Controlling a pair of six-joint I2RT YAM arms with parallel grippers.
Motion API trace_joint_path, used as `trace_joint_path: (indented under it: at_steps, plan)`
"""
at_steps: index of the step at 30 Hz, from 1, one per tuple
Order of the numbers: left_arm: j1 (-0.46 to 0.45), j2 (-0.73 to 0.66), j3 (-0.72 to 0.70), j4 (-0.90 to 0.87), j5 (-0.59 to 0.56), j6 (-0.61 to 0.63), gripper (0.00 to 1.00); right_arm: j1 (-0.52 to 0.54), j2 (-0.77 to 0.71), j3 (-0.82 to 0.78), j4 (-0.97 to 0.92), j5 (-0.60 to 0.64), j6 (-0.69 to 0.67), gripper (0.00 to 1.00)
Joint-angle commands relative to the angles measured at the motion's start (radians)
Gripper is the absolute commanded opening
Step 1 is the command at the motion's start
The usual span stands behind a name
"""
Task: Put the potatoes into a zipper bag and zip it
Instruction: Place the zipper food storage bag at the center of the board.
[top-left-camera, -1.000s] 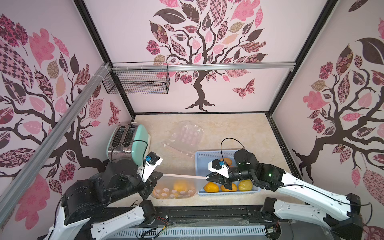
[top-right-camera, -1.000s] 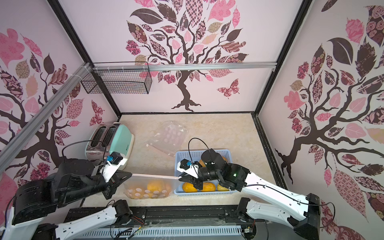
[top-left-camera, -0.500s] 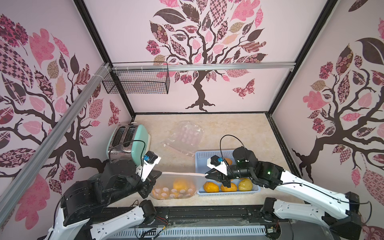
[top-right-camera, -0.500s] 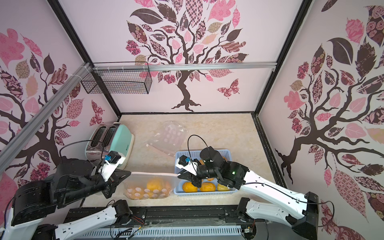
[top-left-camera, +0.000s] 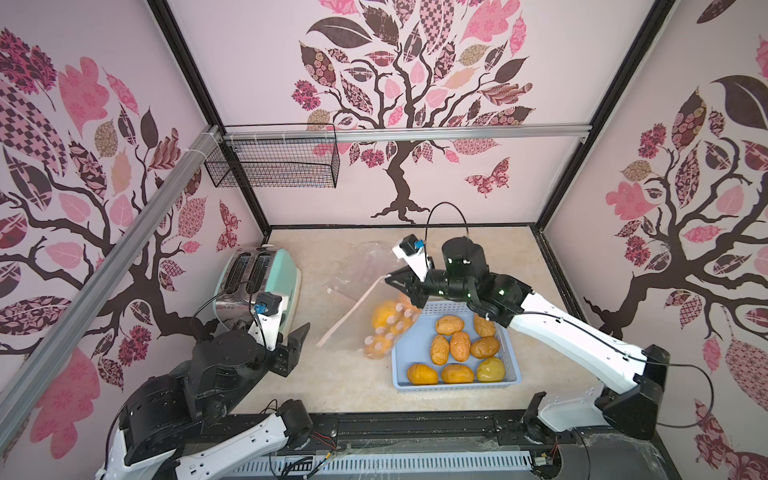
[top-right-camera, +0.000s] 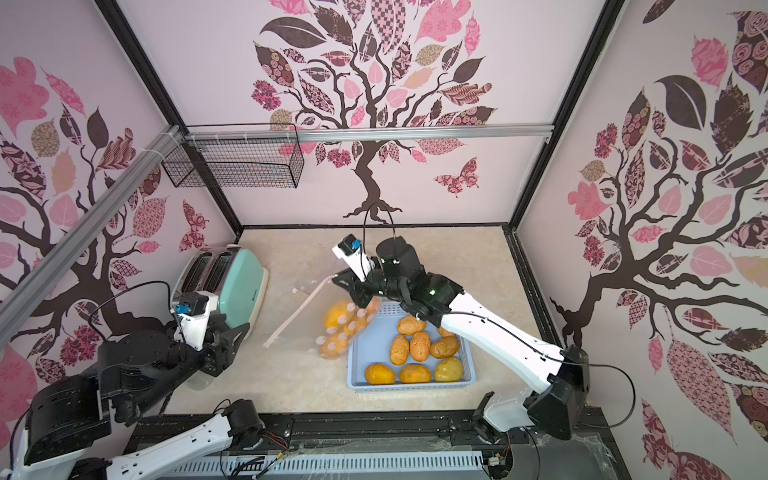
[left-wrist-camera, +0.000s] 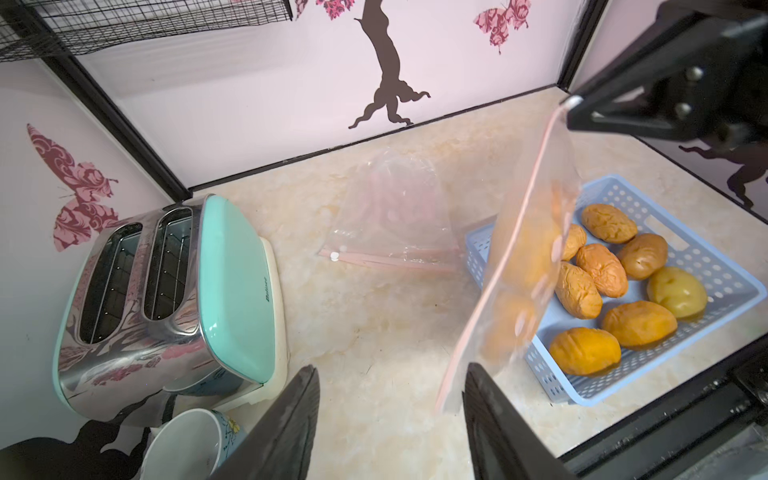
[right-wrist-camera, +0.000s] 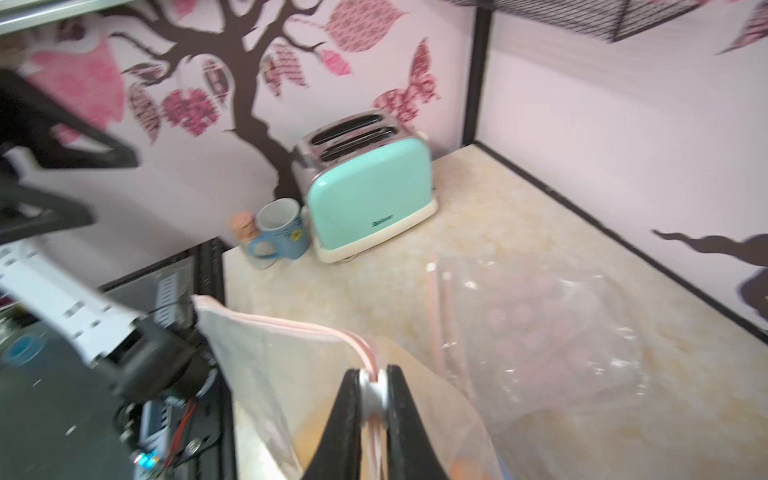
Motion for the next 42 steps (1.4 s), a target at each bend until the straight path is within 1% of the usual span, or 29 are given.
trace_joint_path:
  at_steps: [1, 5, 8, 10, 11, 14, 15, 17, 19, 22, 24, 25, 27, 30, 33, 35, 37, 38, 39, 40, 42]
  plan:
    - [0.003, -0.054, -0.074, 0.102, 0.023, -0.022, 0.59, -0.104, 0.076, 0.089, 0.084, -0.004, 0.049, 0.07]
    - [0.003, -0.079, -0.166, 0.175, 0.129, -0.040, 0.59, -0.306, 0.165, 0.159, 0.133, -0.020, 0.094, 0.06]
    - [0.003, -0.068, -0.223, 0.226, 0.202, -0.046, 0.59, -0.448, 0.212, 0.167, 0.209, -0.057, 0.160, 0.05]
    - [0.003, -0.052, -0.251, 0.248, 0.236, -0.042, 0.59, -0.507, 0.228, 0.169, 0.240, -0.061, 0.159, 0.06]
    - [0.003, -0.044, -0.265, 0.257, 0.243, -0.042, 0.59, -0.530, 0.235, 0.168, 0.250, -0.061, 0.135, 0.07]
    - [0.003, -0.019, -0.296, 0.287, 0.271, -0.036, 0.59, -0.614, 0.276, 0.173, 0.279, -0.026, 0.061, 0.08]
    - [0.003, -0.014, -0.311, 0.305, 0.281, -0.038, 0.59, -0.654, 0.298, 0.176, 0.288, 0.005, 0.053, 0.06]
    - [0.003, -0.011, -0.343, 0.342, 0.315, -0.037, 0.59, -0.729, 0.331, 0.166, 0.308, 0.039, 0.065, 0.06]
    - [0.003, -0.009, -0.377, 0.375, 0.336, -0.039, 0.59, -0.777, 0.337, 0.094, 0.376, 0.077, 0.062, 0.06]
    - [0.003, -0.008, -0.425, 0.417, 0.345, -0.038, 0.60, -0.799, 0.322, -0.105, 0.569, 0.123, 0.019, 0.09]
    - [0.004, 0.001, -0.442, 0.428, 0.352, -0.035, 0.60, -0.800, 0.323, -0.222, 0.681, 0.111, 0.012, 0.09]
    - [0.006, 0.007, -0.444, 0.427, 0.356, -0.035, 0.60, -0.799, 0.328, -0.258, 0.703, 0.109, 0.013, 0.09]
    - [0.011, 0.014, -0.455, 0.431, 0.376, -0.036, 0.60, -0.800, 0.353, -0.310, 0.739, 0.106, 0.035, 0.10]
    - [0.024, 0.017, -0.479, 0.446, 0.422, -0.034, 0.60, -0.800, 0.373, -0.375, 0.792, 0.060, 0.081, 0.10]
    - [0.026, 0.026, -0.480, 0.443, 0.421, -0.034, 0.60, -0.801, 0.380, -0.441, 0.877, 0.008, 0.152, 0.11]
    - [0.028, 0.032, -0.480, 0.443, 0.413, -0.033, 0.60, -0.800, 0.387, -0.463, 0.901, -0.015, 0.196, 0.13]
    - [0.034, 0.039, -0.476, 0.439, 0.394, -0.031, 0.60, -0.800, 0.394, -0.477, 0.918, -0.046, 0.226, 0.16]
    - [0.039, 0.041, -0.475, 0.441, 0.379, -0.031, 0.60, -0.800, 0.397, -0.482, 0.924, -0.062, 0.244, 0.22]
    - [0.042, 0.046, -0.472, 0.443, 0.368, -0.021, 0.60, -0.800, 0.400, -0.485, 0.924, -0.075, 0.269, 0.31]
    - [0.045, 0.052, -0.461, 0.445, 0.353, 0.003, 0.60, -0.800, 0.397, -0.489, 0.926, -0.086, 0.285, 0.38]
    - [0.046, 0.087, -0.412, 0.436, 0.249, 0.088, 0.60, -0.800, 0.371, -0.505, 0.926, -0.105, 0.324, 0.44]
